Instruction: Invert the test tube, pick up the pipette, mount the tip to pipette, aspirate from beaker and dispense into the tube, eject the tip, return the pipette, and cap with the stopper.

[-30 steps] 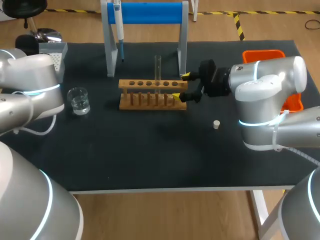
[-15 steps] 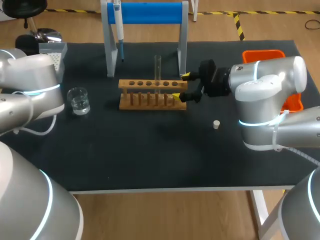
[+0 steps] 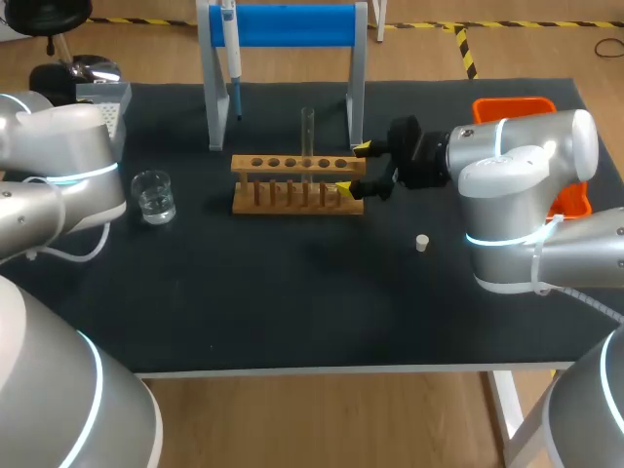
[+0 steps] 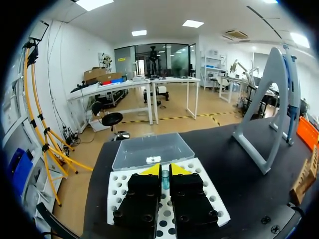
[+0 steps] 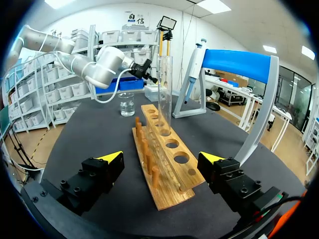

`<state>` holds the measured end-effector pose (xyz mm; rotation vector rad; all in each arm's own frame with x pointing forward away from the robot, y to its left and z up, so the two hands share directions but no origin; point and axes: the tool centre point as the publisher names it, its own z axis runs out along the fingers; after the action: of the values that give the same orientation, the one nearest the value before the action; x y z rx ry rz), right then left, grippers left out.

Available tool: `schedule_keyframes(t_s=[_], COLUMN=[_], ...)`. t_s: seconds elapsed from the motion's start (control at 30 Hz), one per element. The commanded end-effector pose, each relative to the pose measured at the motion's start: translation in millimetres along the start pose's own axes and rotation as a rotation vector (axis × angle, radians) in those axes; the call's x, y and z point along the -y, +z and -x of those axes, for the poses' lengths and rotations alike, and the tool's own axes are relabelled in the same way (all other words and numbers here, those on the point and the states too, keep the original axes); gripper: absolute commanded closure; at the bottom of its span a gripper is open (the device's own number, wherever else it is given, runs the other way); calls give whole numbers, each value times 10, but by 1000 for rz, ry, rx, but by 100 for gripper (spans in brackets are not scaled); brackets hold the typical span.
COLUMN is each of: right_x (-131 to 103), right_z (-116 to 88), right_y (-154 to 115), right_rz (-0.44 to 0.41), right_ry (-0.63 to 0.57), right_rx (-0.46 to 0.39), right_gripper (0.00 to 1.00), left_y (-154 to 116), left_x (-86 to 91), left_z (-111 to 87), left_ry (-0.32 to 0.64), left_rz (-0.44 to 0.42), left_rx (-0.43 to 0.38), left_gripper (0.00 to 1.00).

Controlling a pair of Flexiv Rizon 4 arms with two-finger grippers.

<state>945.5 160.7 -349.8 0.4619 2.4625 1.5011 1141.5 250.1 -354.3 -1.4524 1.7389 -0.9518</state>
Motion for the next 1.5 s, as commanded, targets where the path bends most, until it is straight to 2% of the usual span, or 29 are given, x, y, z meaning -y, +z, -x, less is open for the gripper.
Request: schedule_keyframes(t_s=[0.03, 0.47, 0.73, 0.97, 1.1, 1.37, 1.47, 1.5], right_x=[5, 5, 5, 5, 5, 5, 5, 5], right_z=[3, 3, 3, 3, 3, 3, 3, 3], right_y=[-6, -6, -6, -6, -6, -6, -6, -6], right_rz=[1, 1, 1, 1, 1, 1, 1, 1], right_ry=[0, 0, 0, 0, 0, 0, 0, 0], right_rx=[-1, -1, -1, -1, -1, -1, -1, -1], right_gripper=[0, 0, 0, 0, 0, 0, 0, 0], left_y=[-73, -236, -350, -596, -843, -1488, -1746, -1849], left_x=[83, 304, 438, 575, 647, 759, 762, 753], left_z=[-5, -2, 8, -81, -275, -849, -1094, -1199], left_ry=[4, 21, 17, 32, 69, 204, 255, 270], left_rz=[5, -31, -82, -111, -118, -124, -119, -112], left_rx=[3, 36, 66, 48, -15, -196, -287, -339], left_gripper=[100, 100, 100, 100, 100, 100, 100, 100])
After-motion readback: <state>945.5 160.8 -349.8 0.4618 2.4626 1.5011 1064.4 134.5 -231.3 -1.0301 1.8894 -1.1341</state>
